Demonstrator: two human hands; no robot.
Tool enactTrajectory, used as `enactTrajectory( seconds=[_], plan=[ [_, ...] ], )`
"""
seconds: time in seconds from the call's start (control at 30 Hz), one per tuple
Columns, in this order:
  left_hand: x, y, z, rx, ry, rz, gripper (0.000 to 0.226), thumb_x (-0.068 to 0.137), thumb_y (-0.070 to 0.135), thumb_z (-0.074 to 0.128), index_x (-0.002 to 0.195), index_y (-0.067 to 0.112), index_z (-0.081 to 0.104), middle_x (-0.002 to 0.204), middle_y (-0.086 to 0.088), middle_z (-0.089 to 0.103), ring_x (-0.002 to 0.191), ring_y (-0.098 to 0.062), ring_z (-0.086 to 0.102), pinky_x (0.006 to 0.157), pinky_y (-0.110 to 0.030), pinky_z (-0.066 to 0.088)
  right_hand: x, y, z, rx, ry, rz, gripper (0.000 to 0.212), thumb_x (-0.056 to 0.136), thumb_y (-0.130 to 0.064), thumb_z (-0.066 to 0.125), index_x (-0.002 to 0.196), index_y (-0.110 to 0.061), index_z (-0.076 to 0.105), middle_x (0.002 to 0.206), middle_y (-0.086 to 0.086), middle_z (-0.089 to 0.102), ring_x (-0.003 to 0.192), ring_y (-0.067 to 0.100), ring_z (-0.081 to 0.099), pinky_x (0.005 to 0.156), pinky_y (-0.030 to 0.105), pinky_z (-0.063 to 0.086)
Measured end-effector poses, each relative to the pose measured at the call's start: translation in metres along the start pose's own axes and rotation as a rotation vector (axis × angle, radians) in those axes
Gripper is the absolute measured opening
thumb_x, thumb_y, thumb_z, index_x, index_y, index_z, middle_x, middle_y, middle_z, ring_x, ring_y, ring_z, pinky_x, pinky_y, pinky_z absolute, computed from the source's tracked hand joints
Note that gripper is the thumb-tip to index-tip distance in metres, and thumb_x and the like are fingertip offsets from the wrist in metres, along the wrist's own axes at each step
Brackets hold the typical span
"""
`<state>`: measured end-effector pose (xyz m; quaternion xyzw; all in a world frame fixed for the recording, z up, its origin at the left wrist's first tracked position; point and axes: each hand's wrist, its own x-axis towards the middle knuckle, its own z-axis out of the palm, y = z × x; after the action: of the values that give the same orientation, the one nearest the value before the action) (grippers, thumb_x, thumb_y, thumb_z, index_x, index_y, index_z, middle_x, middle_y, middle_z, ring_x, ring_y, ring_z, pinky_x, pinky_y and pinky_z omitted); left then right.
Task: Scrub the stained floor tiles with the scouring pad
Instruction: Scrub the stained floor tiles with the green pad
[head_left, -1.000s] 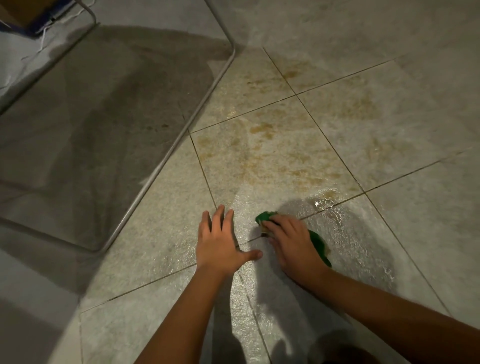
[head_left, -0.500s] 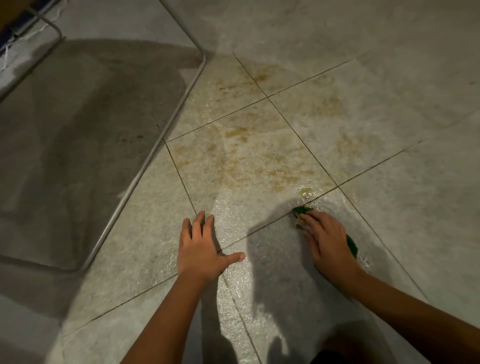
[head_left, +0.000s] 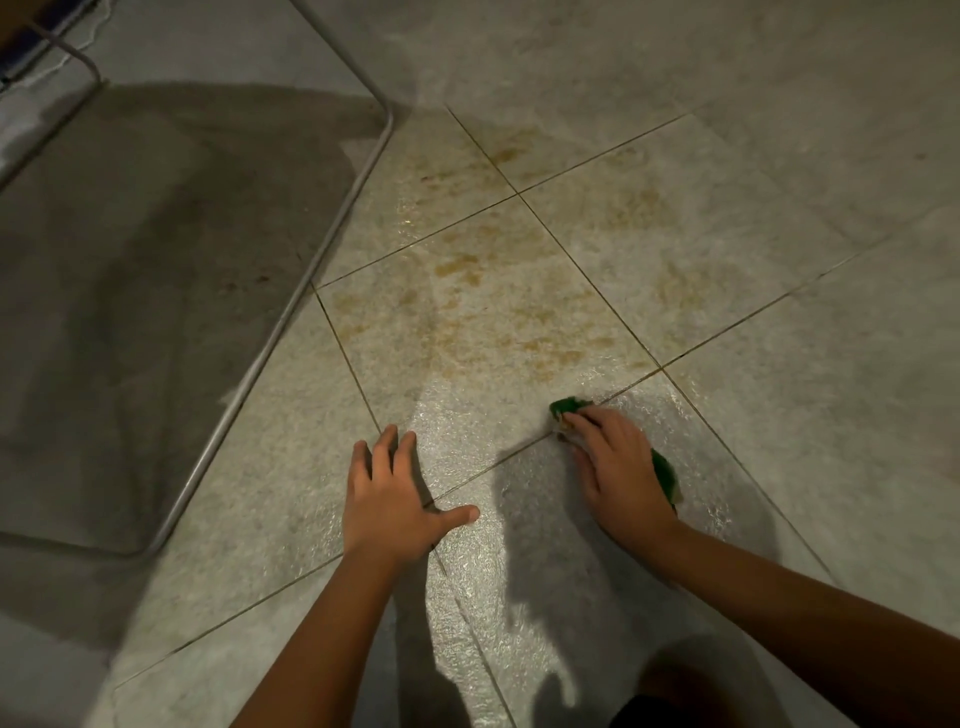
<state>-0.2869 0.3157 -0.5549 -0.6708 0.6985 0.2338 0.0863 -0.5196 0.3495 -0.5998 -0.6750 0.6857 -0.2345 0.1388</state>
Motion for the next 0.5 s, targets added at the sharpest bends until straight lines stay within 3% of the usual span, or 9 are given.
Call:
enactTrajectory(
  seconds=[0.1,0.33,0.5],
  plan=[
    [0.001,0.000,0.000,0.002,-0.003,-0.003,0.119,0.060,0.078,0.058,0.150,0.020,0.005,0.158,0.002,-0.001,0.144,-0.031,-0.007,0.119,-0.043,0.009,-0.006,0.022,-0.016,-0.025,0.013,0.002,0.040,0.089,-0.022,0.039,0.120,-0.003,0.056,0.117,0.015,0.055,0.108,0.028,0.047,0.093,0.039,0.034],
    [0.007,0.007,-0.006,-0.043,0.041,-0.026,0.115,0.060,0.080,0.057,0.147,0.016,0.018,0.153,-0.003,0.016,0.142,-0.030,0.006,0.117,-0.044,0.019,0.029,0.037,-0.015,-0.081,0.184,0.289,0.031,0.089,-0.006,0.054,0.120,0.000,0.055,0.118,0.019,0.053,0.110,0.034,0.047,0.097,0.052,0.035],
    [0.022,0.026,-0.009,0.004,0.097,-0.023,0.118,0.062,0.083,0.051,0.149,0.015,0.009,0.154,-0.005,0.012,0.142,-0.030,0.005,0.117,-0.042,0.014,0.027,0.014,-0.004,-0.048,0.052,0.107,0.032,0.092,-0.013,0.047,0.121,-0.003,0.055,0.119,0.017,0.054,0.113,0.033,0.045,0.096,0.051,0.036]
  ],
)
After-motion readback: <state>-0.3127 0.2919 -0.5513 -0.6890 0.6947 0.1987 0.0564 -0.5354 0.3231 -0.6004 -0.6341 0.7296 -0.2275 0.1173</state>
